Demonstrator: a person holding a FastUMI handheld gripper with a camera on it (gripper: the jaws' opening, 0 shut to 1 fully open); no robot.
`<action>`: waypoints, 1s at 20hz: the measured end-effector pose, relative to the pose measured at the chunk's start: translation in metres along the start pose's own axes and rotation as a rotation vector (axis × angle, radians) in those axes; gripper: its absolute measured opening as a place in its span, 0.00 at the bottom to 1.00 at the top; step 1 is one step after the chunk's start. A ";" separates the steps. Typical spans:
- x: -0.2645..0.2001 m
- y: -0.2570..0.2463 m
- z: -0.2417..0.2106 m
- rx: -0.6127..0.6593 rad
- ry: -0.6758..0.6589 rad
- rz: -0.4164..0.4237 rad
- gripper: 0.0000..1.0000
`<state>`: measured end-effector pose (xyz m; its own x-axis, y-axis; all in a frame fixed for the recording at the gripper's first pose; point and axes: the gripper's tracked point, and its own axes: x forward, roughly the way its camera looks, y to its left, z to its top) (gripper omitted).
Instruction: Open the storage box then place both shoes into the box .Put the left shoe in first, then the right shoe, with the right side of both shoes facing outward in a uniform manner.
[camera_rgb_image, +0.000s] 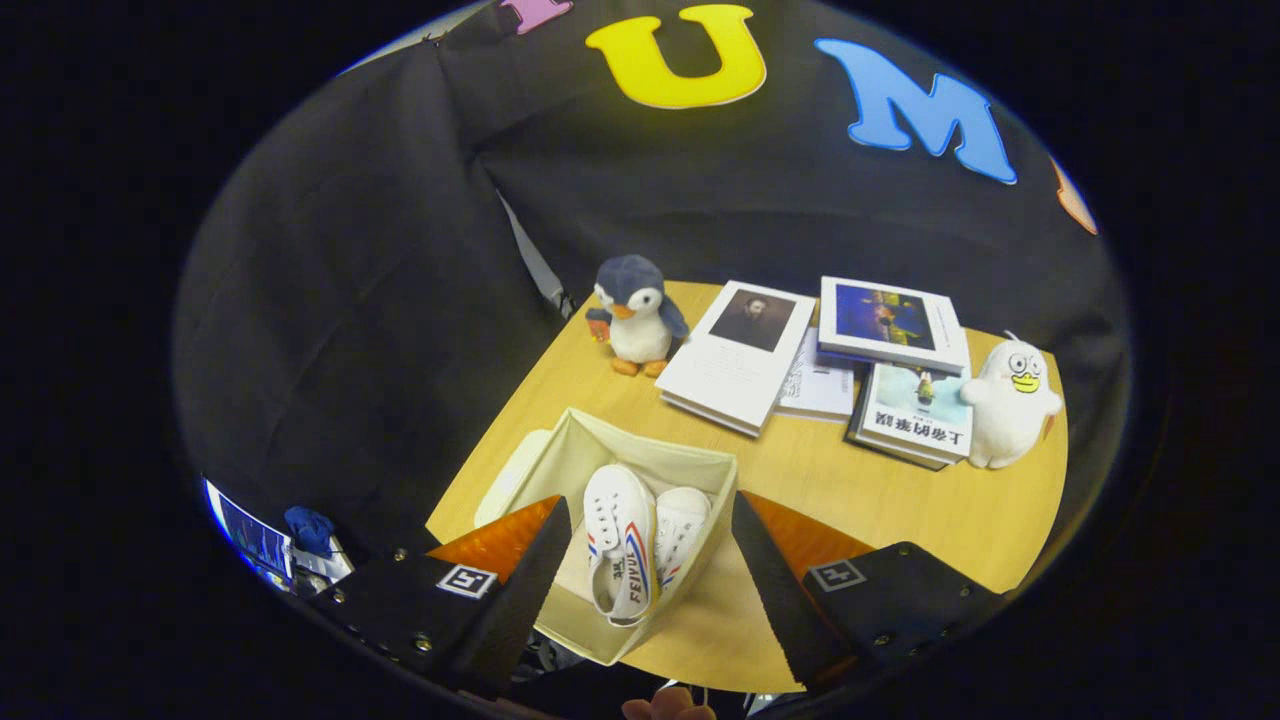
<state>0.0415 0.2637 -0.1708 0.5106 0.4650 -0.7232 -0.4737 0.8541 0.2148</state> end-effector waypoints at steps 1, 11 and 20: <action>-0.014 -0.009 0.008 -0.002 -0.053 -0.018 0.98; -0.190 -0.098 0.087 -0.042 -0.727 -0.333 0.98; -0.242 -0.099 0.075 -0.036 -0.868 -0.443 0.97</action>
<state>0.0183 0.0836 0.0322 0.9920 0.1260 0.0043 -0.1260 0.9920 0.0092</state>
